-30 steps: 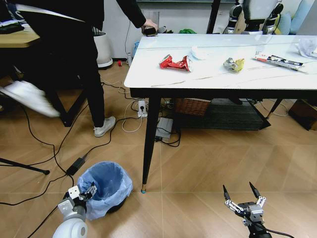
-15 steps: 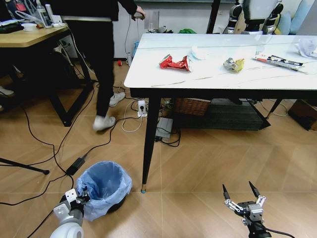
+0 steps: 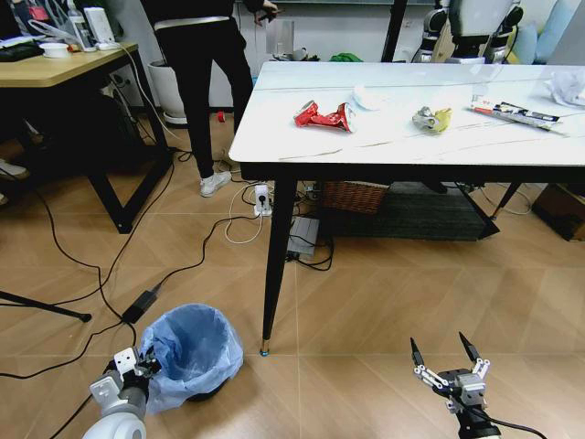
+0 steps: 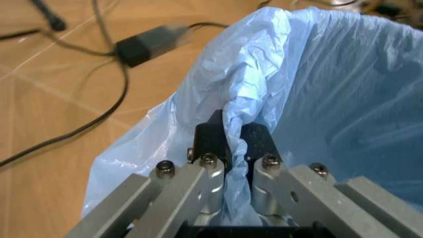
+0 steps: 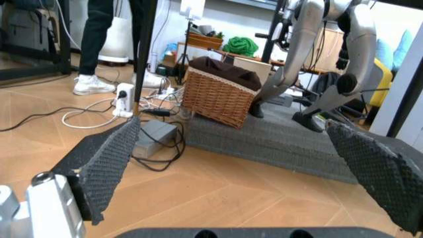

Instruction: Pick up the trash bin and place the trash from the table into it.

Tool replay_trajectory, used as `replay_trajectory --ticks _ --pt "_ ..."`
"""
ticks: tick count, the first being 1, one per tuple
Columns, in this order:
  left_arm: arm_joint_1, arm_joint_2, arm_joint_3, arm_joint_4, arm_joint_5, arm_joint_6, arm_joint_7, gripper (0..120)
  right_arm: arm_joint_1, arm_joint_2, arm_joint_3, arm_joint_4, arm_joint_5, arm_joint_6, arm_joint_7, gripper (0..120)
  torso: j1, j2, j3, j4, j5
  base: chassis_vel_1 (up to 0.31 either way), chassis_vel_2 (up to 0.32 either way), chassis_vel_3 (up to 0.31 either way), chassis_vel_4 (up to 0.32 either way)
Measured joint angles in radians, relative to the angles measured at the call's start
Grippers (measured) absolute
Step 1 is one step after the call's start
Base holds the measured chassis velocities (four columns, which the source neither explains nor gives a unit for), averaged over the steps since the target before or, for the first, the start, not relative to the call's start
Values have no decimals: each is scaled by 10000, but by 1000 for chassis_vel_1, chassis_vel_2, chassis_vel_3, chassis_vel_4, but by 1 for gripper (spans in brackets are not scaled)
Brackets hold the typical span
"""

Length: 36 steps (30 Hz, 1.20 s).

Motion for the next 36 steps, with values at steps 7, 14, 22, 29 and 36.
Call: replay_trajectory --ticks 7,14,22,29,36 --pt "1032 313 107 -1764 -31 143 759 0 -230 -128 271 31 164 77 -9 100 0 2 0 0 3 0 0 0 0" --pt "1733 764 218 -3189 40 318 1352 0 -303 -457 598 47 673 293 -40 100 0 3 1 0 4 0 0 0 0" --pt "2145 1304 281 -4315 198 415 1959 0 -335 -684 903 198 879 223 15 100 0 3 1 0 3 0 0 0 0" --pt "2260 1686 366 -4439 898 58 2675 0 -454 -653 953 255 764 189 17 100 0 3 2 0 3 0 0 0 0" --pt "2604 1777 79 -4825 963 143 2998 0 -546 -546 948 317 597 202 8 100 1 3 2 0 3 0 0 0 0"
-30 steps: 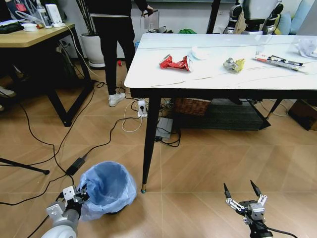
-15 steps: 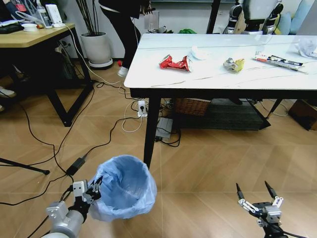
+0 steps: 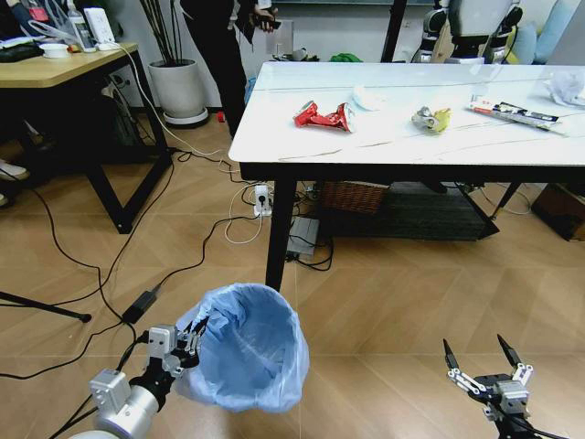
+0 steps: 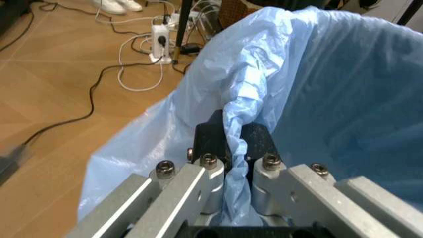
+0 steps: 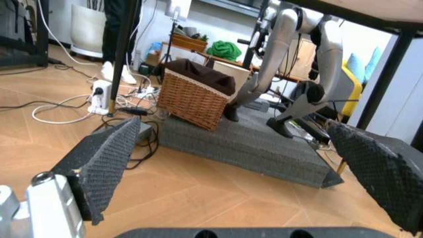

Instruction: Pick up the trash bin and place the trash from the table into it.

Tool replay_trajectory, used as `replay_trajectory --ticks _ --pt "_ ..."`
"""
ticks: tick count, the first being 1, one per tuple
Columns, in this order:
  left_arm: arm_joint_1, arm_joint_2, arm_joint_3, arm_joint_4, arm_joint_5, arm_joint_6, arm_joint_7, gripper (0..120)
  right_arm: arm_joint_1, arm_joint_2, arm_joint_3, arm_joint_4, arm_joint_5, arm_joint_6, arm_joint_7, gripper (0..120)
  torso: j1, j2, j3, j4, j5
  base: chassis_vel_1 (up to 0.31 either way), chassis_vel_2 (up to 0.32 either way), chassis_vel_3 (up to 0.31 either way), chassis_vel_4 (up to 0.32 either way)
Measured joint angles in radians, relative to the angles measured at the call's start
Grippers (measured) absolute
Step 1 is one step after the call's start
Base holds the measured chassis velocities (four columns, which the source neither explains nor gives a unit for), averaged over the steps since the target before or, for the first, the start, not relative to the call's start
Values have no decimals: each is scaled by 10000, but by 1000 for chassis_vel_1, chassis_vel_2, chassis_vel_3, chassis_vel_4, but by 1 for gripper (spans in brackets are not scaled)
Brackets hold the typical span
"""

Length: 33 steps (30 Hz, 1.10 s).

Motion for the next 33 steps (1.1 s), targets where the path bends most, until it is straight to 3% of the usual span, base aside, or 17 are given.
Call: replay_trajectory --ticks 5,12,20,33 --pt "667 -202 227 -806 -1103 426 -173 0 -141 41 10 151 -90 15 -16 100 0 0 0 1 1 0 0 0 0" --pt "790 -20 298 -1131 -1523 459 -253 0 -262 61 46 266 -143 38 -18 100 0 0 0 0 1 0 0 0 0" --pt "954 165 321 -1116 -357 -321 -2 0 -378 198 87 430 -197 118 -12 100 0 0 1 1 0 0 0 0 0" --pt "1012 254 895 -874 495 -848 72 0 -618 492 158 656 -358 260 3 100 0 0 0 -1 -1 0 0 0 0"
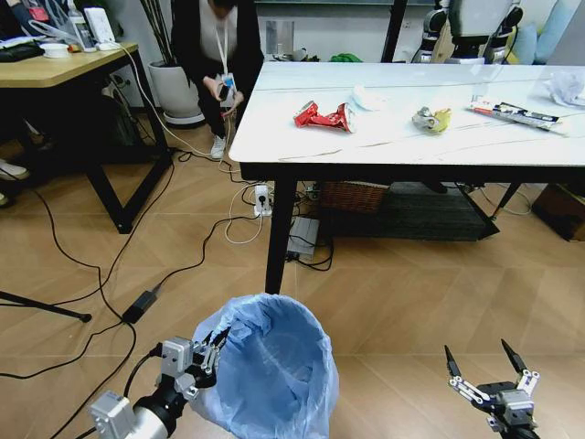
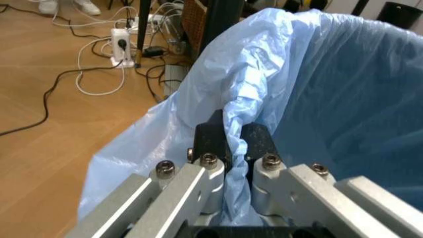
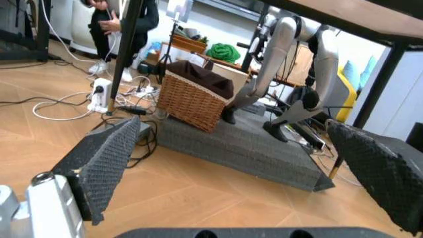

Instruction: Pick up the trash bin and place the trash from the table into it.

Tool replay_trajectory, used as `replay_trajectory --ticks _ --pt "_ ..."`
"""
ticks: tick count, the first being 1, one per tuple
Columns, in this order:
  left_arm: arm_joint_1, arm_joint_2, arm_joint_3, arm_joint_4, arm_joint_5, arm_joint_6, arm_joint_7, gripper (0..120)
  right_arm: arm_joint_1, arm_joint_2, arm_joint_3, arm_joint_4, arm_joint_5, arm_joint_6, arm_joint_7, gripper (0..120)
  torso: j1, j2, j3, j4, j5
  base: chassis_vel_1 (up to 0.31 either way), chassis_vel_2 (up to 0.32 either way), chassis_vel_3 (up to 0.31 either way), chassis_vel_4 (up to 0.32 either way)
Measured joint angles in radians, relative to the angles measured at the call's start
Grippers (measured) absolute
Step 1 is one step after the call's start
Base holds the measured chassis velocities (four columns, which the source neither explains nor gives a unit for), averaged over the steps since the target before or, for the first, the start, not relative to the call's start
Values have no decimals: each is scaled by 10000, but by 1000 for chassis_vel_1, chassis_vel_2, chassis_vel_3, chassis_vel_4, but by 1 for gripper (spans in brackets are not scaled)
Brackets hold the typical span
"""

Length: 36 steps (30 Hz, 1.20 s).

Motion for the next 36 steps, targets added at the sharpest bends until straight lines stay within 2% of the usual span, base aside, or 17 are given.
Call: replay_trajectory --ticks 9,16,36 --pt "12 -76 259 52 24 -114 -11 0 -70 53 1 137 -29 34 5 100 0 0 0 1 0 0 0 0 0" --pt "240 -67 325 -104 -648 -129 131 0 -97 64 -6 168 -49 37 5 100 7 22 17 0 0 0 0 0 0" --pt "586 -210 271 -306 -920 -208 271 0 -177 24 21 437 49 -8 6 100 215 883 664 1 -1 0 0 0 0"
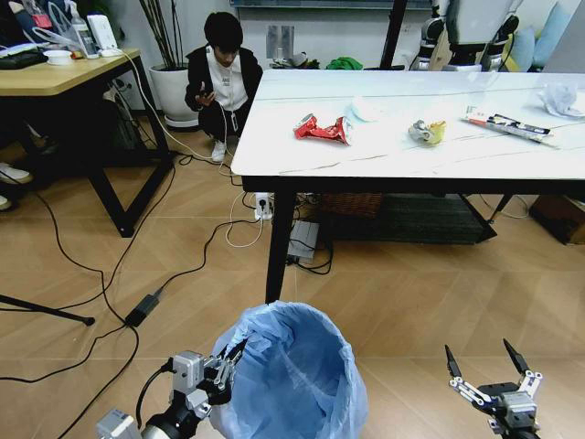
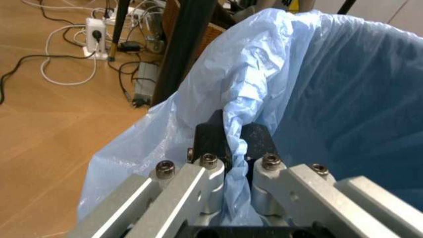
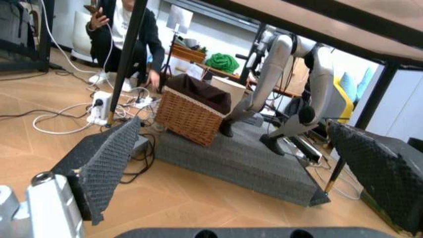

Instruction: Pick up the trash bin and place the trash from the table into it.

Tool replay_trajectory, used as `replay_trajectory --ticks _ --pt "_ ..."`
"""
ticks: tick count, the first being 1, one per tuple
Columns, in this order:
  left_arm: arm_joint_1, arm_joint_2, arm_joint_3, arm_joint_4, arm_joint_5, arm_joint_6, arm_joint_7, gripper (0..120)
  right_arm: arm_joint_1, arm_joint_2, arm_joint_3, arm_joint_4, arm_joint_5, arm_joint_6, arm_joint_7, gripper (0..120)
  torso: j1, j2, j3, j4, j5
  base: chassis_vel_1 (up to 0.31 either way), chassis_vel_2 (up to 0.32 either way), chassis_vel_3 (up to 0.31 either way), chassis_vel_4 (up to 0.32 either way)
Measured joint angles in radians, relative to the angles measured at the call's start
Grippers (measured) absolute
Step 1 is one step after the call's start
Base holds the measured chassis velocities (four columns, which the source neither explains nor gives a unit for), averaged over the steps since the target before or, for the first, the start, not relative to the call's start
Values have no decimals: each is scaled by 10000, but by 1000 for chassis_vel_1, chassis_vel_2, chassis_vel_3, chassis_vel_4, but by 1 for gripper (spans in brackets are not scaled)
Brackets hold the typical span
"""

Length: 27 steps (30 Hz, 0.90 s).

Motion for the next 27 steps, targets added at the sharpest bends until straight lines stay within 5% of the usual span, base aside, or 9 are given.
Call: replay_trajectory --ticks 27 --pt "97 -94 -153 40 -545 94 -170 0 74 -335 12 80 179 -242 11 100 349 1081 732 0 1 0 0 0 0"
